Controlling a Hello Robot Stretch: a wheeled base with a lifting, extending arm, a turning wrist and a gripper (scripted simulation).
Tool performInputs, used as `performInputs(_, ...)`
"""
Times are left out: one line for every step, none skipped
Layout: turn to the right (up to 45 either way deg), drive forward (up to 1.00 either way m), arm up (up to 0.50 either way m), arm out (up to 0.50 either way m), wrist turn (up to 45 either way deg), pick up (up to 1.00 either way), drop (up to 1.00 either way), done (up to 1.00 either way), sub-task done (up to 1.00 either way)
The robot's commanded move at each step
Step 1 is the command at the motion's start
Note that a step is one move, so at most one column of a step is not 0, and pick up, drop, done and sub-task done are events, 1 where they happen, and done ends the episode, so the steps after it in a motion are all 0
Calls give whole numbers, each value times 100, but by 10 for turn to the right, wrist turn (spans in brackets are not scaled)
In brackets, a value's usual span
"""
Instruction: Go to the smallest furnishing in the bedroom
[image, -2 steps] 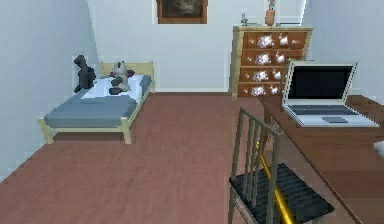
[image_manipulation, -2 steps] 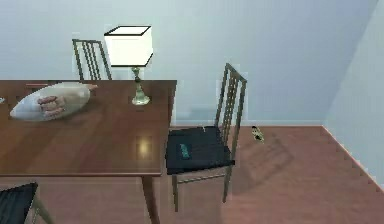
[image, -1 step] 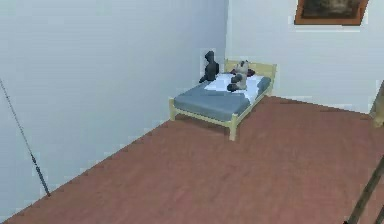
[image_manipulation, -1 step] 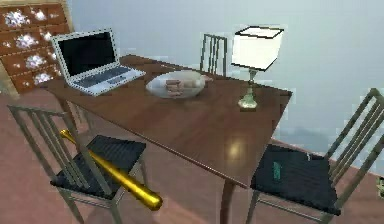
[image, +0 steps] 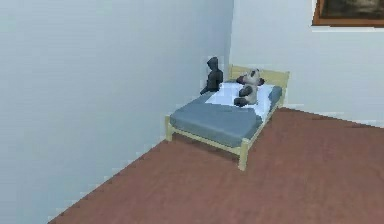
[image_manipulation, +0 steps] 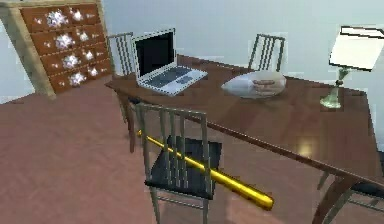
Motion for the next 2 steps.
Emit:
performInputs(330,0,0,0,0,0,0,0,0)
performInputs(0,85,0,0,0,0,0,0,0)
